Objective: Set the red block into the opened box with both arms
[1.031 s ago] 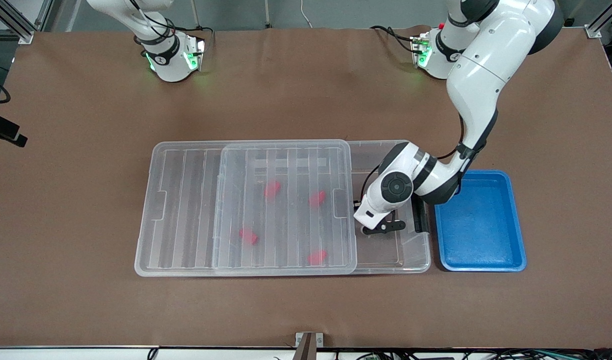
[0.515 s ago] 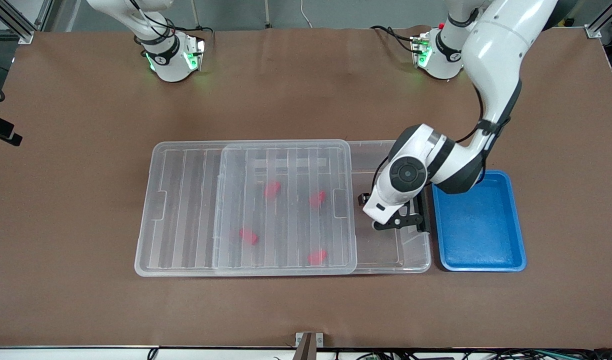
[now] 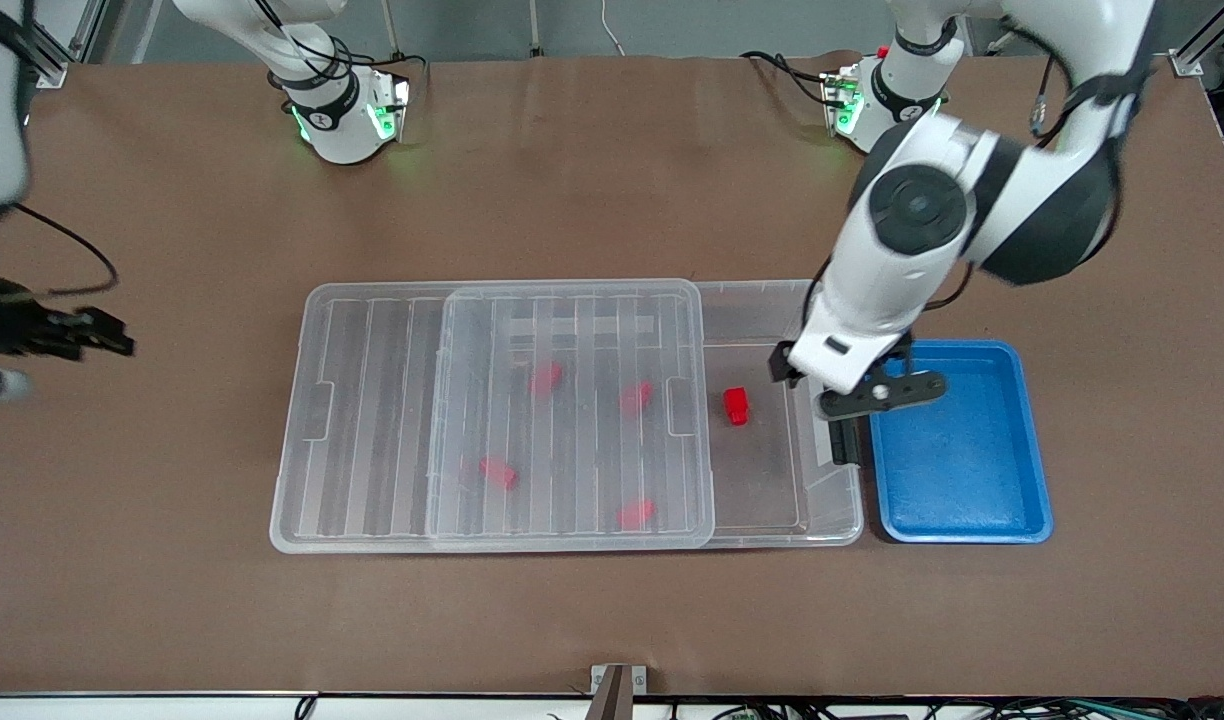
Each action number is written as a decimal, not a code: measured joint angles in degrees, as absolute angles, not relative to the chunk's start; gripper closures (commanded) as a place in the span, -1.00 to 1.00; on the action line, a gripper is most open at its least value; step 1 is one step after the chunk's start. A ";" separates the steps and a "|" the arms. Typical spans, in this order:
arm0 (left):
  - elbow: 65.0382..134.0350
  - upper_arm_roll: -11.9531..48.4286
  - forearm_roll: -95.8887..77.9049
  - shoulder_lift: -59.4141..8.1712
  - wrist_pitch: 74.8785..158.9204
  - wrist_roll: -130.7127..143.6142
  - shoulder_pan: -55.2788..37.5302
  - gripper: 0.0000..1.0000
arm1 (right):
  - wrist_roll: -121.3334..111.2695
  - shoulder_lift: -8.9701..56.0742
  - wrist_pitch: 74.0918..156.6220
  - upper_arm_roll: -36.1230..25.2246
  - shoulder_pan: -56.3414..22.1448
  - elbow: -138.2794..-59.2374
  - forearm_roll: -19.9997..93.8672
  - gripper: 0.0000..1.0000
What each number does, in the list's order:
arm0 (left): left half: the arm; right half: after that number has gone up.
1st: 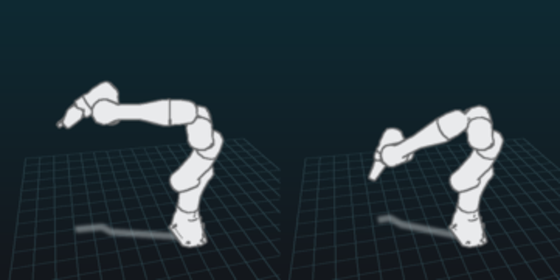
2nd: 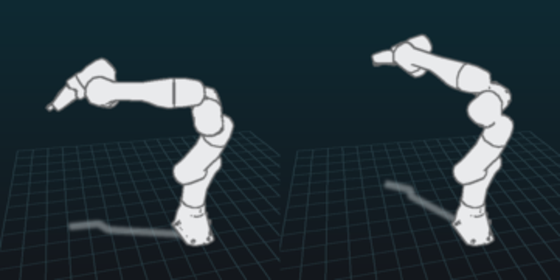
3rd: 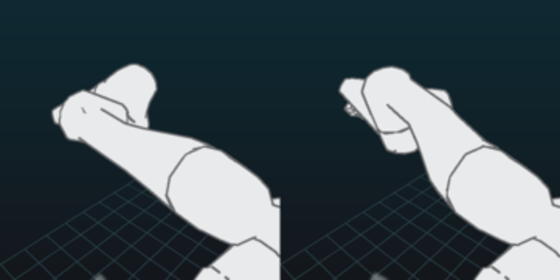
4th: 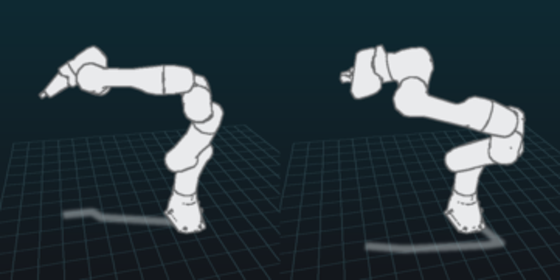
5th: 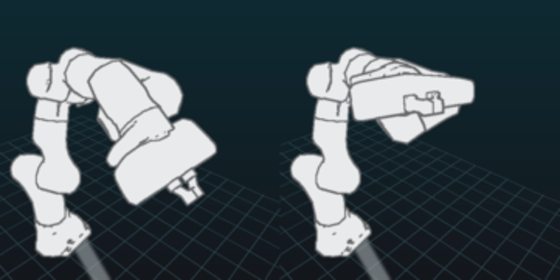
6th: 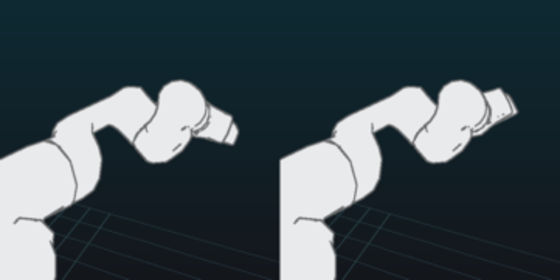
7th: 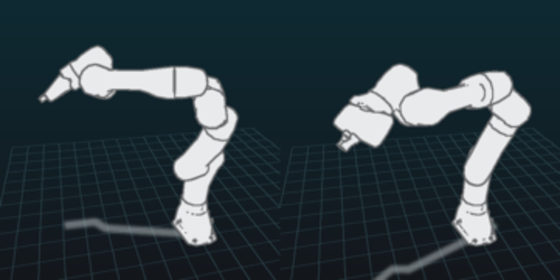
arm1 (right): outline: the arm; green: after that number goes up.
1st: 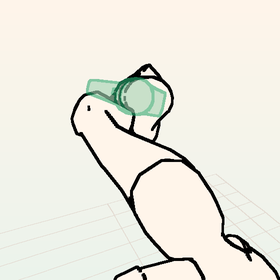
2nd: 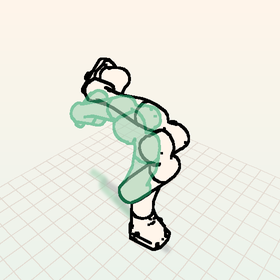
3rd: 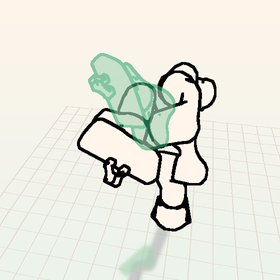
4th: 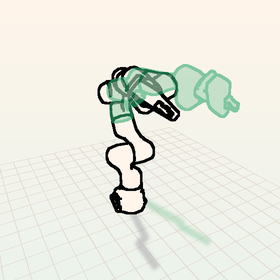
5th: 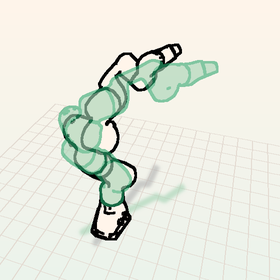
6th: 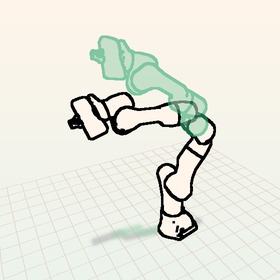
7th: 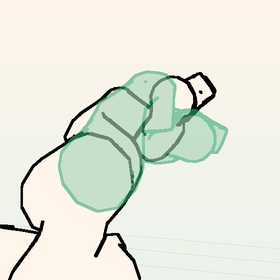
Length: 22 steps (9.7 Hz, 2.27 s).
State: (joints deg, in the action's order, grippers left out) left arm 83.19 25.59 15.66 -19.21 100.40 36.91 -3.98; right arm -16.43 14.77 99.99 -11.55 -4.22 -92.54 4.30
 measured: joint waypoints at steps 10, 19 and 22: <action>81.53 12.95 2.70 0.50 86.10 3.89 6.34 -1.00 | -17.58 26.21 109.45 -1.34 -7.27 -94.61 12.04 1.00; 82.50 10.57 2.60 1.80 82.55 4.81 0.12 -1.00 | -10.98 28.90 113.03 1.09 -13.34 -92.93 16.47 -0.63; 82.57 10.44 1.89 1.80 82.55 4.81 0.28 -1.00 | -9.78 28.01 109.86 0.41 -10.35 -89.64 15.00 -1.00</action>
